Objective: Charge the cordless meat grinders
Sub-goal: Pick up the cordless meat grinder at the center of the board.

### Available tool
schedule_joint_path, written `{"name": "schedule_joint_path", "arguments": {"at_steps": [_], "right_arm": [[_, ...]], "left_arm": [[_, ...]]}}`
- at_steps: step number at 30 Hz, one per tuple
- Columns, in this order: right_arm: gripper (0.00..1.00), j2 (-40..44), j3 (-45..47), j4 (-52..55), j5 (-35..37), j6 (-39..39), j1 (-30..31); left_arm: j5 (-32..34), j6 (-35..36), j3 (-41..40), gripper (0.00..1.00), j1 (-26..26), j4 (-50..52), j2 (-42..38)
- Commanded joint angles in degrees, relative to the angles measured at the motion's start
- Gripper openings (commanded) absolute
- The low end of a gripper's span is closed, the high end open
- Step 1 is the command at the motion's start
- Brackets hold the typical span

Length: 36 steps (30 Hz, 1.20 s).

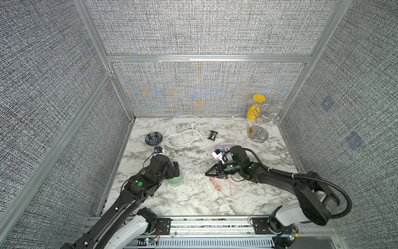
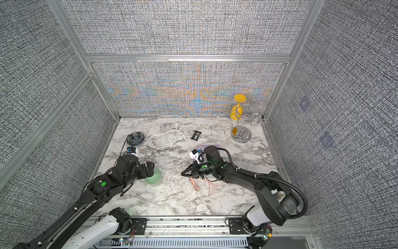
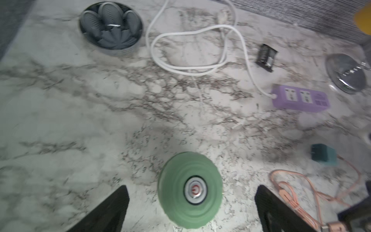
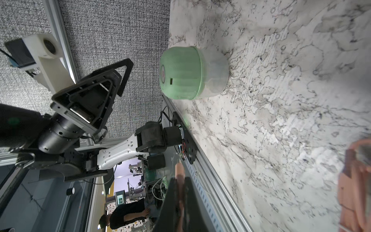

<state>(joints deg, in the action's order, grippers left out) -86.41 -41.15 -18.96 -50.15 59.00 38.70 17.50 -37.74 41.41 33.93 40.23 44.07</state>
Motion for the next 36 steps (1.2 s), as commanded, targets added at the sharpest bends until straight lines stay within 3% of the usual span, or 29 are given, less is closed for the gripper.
{"name": "schedule_joint_path", "arguments": {"at_steps": [1,5,13,20,26,29,32,36], "right_arm": [[0.0,-3.73,-0.01,-13.23,3.16,7.51,1.2],[0.0,-7.56,-0.11,-18.65,1.85,10.44,1.29],[0.0,-8.27,-1.72,-14.44,0.61,7.34,0.22],[0.0,-7.65,-1.4,-13.15,-0.8,6.22,-2.41],[0.0,-5.4,-1.78,-8.68,-0.79,3.27,-3.58],[0.0,-4.32,-2.39,-5.75,-0.72,1.35,-3.9],[0.0,-3.59,-3.04,-3.19,-0.41,-0.59,-3.99],[0.0,-3.61,-3.81,-0.21,-0.29,-2.9,-4.23]], "left_arm": [[8.72,-10.76,-3.65,0.99,-0.1,-0.64,-2.06],[5.15,-14.22,-8.46,0.99,-0.08,-6.85,-4.0],[-4.22,-15.38,-13.84,0.99,-0.09,-16.41,-9.01],[-13.04,-17.28,-14.16,0.99,-0.09,-19.78,-5.63],[-14.71,-19.69,-14.2,0.99,-0.06,-18.56,-6.47],[-15.28,-16.6,-13.97,0.99,-0.1,-17.42,-7.25],[-11.91,-12.03,-12.12,0.99,0.05,-10.67,-6.28],[-8.67,-3.57,-12.66,0.99,1.88,-8.93,-5.73]]}}
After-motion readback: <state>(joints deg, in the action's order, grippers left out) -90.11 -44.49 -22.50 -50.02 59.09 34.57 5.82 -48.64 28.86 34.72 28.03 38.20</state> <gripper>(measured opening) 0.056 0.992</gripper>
